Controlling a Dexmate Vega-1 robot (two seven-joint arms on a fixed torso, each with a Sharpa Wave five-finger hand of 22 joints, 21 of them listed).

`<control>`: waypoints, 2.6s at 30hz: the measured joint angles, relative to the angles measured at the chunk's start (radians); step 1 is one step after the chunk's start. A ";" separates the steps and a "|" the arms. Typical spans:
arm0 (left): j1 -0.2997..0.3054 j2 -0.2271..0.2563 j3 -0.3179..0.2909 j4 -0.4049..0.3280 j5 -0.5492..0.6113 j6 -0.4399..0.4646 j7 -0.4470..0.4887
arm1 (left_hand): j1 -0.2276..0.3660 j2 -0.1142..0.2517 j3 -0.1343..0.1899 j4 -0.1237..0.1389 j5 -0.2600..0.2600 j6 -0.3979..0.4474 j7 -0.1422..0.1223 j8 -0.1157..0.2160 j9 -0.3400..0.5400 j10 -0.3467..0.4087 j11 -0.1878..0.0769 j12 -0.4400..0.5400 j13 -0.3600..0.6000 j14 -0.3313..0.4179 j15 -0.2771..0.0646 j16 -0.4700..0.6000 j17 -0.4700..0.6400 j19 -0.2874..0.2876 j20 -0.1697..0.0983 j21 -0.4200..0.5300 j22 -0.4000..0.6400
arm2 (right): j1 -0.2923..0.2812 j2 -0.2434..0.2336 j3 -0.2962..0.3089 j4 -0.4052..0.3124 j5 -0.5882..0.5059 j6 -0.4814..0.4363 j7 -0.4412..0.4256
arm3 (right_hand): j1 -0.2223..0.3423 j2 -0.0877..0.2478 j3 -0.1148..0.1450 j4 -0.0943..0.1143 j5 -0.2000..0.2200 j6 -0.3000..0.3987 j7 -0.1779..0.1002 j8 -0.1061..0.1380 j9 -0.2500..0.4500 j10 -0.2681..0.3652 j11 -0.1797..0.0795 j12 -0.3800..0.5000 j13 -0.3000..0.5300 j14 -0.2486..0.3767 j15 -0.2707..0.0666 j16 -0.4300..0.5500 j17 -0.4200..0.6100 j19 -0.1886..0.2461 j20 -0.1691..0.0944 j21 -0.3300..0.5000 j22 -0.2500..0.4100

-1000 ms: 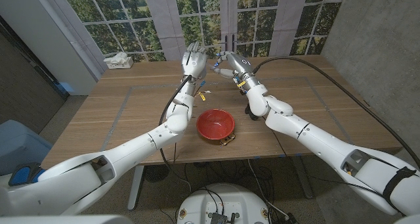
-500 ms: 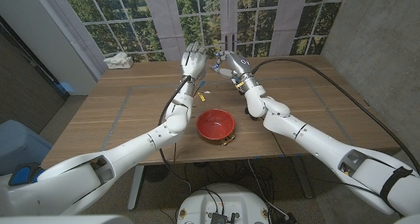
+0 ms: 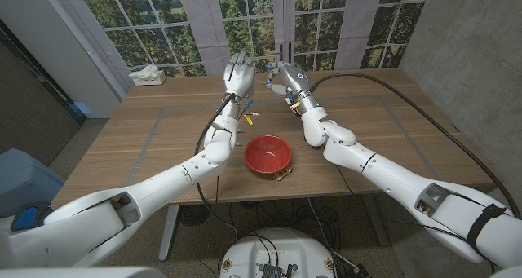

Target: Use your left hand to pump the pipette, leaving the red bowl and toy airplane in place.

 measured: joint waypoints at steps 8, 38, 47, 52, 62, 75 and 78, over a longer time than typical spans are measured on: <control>-0.002 0.002 -0.002 0.006 -0.011 -0.007 0.014 | 0.000 0.000 -0.008 0.000 0.000 0.000 0.000 0.000 0.000 0.000 0.000 0.000 0.000 0.000 0.000 0.000 0.000 0.000 0.000 0.000 0.000 | 0.009 0.003 -0.017 0.001 -0.023 -0.029 -0.001 | -0.020 -0.020 -0.021 0.011 0.000 -0.045 0.009 -0.017 -0.003 -0.014 0.003 -0.008 0.007 -0.005 0.002 0.000 0.000 -0.009 0.009 -0.008 0.000; -0.013 0.010 -0.005 0.023 -0.040 -0.032 0.045 | 0.008 0.000 -0.016 0.000 -0.001 0.015 0.015 0.006 0.001 0.000 0.000 0.000 0.000 0.000 0.000 0.000 0.000 0.000 0.000 0.000 0.000 | 0.042 0.048 -0.067 0.089 -0.085 -0.075 -0.134 | 0.091 0.041 0.004 -0.014 0.005 0.146 0.002 0.098 0.003 0.094 -0.061 0.031 0.058 0.044 0.000 0.041 0.024 0.023 -0.023 -0.008 0.005; -0.018 0.009 -0.006 0.031 -0.044 -0.035 0.051 | 0.009 -0.002 -0.017 0.000 -0.001 0.015 0.015 0.006 0.001 0.000 0.000 0.000 0.000 0.000 0.000 0.000 0.000 0.000 0.000 0.000 0.000 | 0.057 0.055 -0.080 0.127 -0.086 -0.058 -0.170 | 0.097 0.047 0.011 -0.015 0.004 0.161 0.006 0.113 0.014 0.107 -0.066 0.035 0.064 0.055 0.000 0.041 0.014 0.031 -0.031 -0.008 0.002; -0.021 0.007 -0.005 0.035 -0.045 -0.033 0.053 | 0.008 -0.001 -0.035 0.009 -0.004 -0.025 -0.028 0.000 0.006 -0.001 0.001 -0.005 0.000 0.004 -0.004 0.000 0.000 0.000 0.000 0.000 0.000 | 0.063 0.055 -0.084 0.141 -0.085 -0.046 -0.183 | 0.108 0.037 0.019 -0.018 0.008 0.168 0.013 0.121 0.013 0.121 -0.070 0.039 0.068 0.060 -0.002 0.032 0.006 0.035 -0.035 -0.008 0.002; -0.024 0.002 0.002 0.037 -0.040 -0.010 0.036 | -0.127 -0.026 -0.084 0.029 -0.005 -0.365 -0.054 -0.182 -0.015 -0.119 0.004 -0.016 0.001 -0.008 0.000 -0.009 -0.001 -0.011 0.011 -0.004 0.005 | 0.069 0.052 -0.087 0.152 -0.076 -0.027 -0.196 | 0.116 0.045 0.027 -0.018 0.009 0.169 0.015 0.128 0.023 0.128 -0.074 0.039 0.072 0.067 -0.002 0.026 0.004 0.032 -0.040 -0.008 0.002; -0.014 -0.002 -0.006 0.011 -0.057 0.008 0.017 | -0.252 -0.047 -0.108 0.053 -0.016 -0.499 -0.030 -0.247 -0.015 -0.211 0.007 -0.019 -0.002 -0.034 0.002 -0.013 0.000 -0.031 0.023 -0.008 0.005 | 0.061 0.042 -0.073 0.150 -0.046 0.009 -0.206 | 0.116 0.045 0.031 -0.014 0.008 0.151 0.025 0.131 0.039 0.128 -0.073 0.039 0.079 0.067 -0.002 0.026 0.009 0.034 -0.046 -0.008 0.002; -0.004 0.000 -0.021 -0.005 -0.082 -0.003 0.019 | -0.266 -0.042 -0.112 0.057 -0.020 -0.499 -0.030 -0.247 -0.015 -0.213 0.005 -0.019 -0.002 -0.034 0.002 -0.013 0.000 -0.036 0.028 -0.009 0.005 | 0.058 0.040 -0.066 0.148 -0.034 0.022 -0.208 | 0.116 0.045 0.031 -0.014 0.008 0.145 0.020 0.136 0.042 0.128 -0.073 0.039 0.082 0.067 -0.002 0.026 0.010 0.036 -0.047 -0.008 0.002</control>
